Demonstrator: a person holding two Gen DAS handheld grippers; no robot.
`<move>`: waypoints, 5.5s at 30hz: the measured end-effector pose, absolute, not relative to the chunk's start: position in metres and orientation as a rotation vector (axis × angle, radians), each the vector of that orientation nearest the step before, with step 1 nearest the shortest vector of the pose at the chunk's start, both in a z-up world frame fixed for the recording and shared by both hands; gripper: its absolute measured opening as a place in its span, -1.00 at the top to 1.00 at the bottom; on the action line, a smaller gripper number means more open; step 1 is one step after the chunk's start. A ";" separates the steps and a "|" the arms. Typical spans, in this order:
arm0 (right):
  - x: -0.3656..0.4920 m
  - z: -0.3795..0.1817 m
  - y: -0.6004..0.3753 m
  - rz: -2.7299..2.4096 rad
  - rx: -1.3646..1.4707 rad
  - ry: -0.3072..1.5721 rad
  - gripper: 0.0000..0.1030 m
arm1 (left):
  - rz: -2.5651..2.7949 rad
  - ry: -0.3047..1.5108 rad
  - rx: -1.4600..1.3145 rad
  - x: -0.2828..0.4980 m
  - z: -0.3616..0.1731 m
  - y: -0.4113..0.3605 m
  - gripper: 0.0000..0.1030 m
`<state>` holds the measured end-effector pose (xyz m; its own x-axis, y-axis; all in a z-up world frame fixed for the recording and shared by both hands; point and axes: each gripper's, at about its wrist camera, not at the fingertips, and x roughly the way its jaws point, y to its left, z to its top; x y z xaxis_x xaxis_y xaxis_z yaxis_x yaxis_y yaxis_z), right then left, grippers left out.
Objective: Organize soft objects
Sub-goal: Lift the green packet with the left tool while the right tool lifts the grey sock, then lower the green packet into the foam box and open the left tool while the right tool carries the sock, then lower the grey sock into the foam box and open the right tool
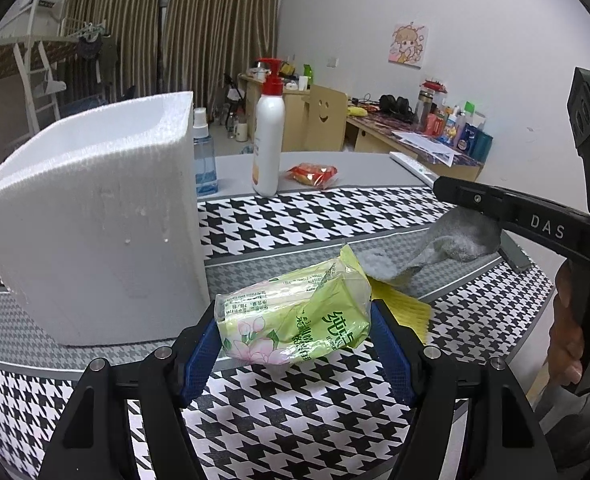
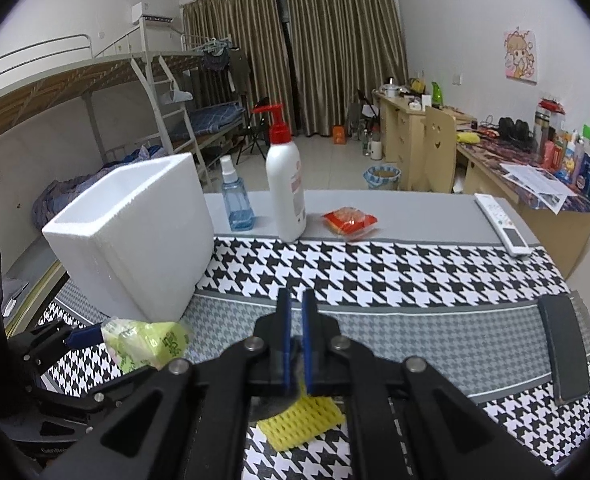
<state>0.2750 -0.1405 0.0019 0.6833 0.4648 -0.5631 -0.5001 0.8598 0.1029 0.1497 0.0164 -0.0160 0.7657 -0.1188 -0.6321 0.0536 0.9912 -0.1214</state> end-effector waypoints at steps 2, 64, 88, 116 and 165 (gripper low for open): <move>0.273 0.006 -0.140 0.540 -0.060 0.603 0.86 | -0.097 0.686 -0.093 0.149 -0.013 0.016 -0.40; 0.279 0.089 -0.108 0.572 -0.093 0.478 0.86 | -0.015 0.484 -0.004 0.170 0.082 0.045 -0.40; 0.289 0.095 -0.079 0.643 -0.100 0.478 0.87 | 0.181 0.499 -0.031 0.188 0.082 0.104 -0.40; 0.278 0.128 -0.040 0.669 -0.153 0.412 0.87 | 0.237 0.486 -0.063 0.176 0.075 0.132 -0.98; 0.261 0.120 0.060 0.853 -0.319 0.458 0.87 | 0.357 0.463 -0.152 0.119 0.064 0.183 -0.98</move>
